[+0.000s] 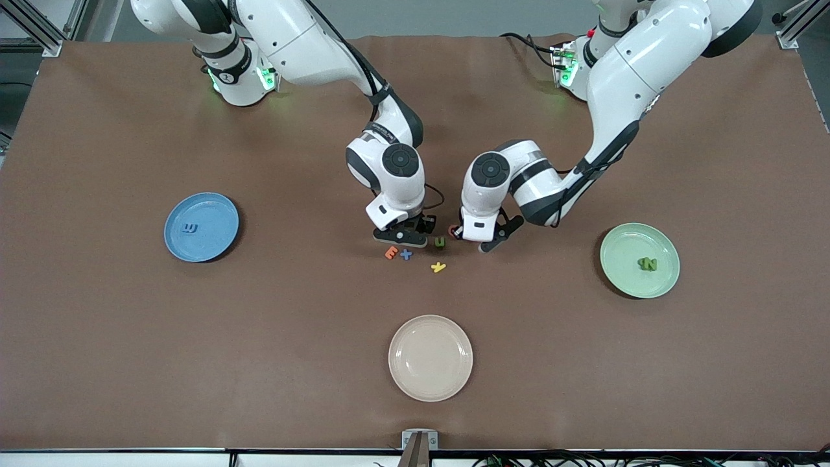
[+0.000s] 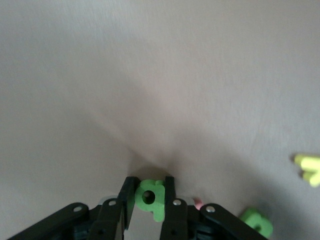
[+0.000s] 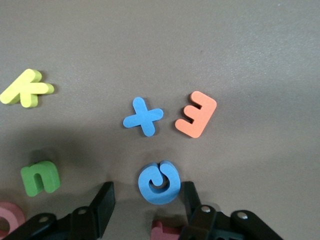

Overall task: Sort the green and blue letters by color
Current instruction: 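Grasp the blue o with the right gripper while the left grasps green q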

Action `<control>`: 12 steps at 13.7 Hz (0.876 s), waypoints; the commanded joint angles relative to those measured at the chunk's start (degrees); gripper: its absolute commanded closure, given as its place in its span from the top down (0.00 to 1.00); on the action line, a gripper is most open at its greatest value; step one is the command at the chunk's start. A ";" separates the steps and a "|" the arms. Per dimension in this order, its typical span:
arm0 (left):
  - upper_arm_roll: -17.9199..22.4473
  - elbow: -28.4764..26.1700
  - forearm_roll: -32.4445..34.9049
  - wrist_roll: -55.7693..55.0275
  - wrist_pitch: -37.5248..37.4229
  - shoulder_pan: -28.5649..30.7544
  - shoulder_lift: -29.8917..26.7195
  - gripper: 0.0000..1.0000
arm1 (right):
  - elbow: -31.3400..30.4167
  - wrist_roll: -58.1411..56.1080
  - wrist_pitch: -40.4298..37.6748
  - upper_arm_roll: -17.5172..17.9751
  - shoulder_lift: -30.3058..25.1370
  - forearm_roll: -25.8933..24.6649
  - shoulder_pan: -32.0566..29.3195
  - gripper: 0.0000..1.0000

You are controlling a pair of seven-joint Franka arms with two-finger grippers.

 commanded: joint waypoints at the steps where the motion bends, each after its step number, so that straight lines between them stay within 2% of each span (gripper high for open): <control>1: -0.08 -0.78 1.04 5.19 -0.47 5.10 -3.24 0.01 | 0.57 -0.75 -0.27 -0.43 0.69 0.74 0.32 0.53; 8: -0.25 -0.17 0.95 23.47 -0.73 16.09 -6.94 0.01 | 0.57 -2.42 0.34 -0.43 0.69 0.21 -0.83 0.46; 11: -0.43 -0.08 0.86 30.33 -5.90 18.99 -10.28 0.01 | 0.65 -2.42 0.35 -0.43 0.78 0.21 -1.27 0.44; 12: -1.12 -0.52 0.43 33.31 -6.78 21.10 -11.07 0.01 | 0.65 -2.42 0.34 -0.43 0.78 0.21 -1.35 0.37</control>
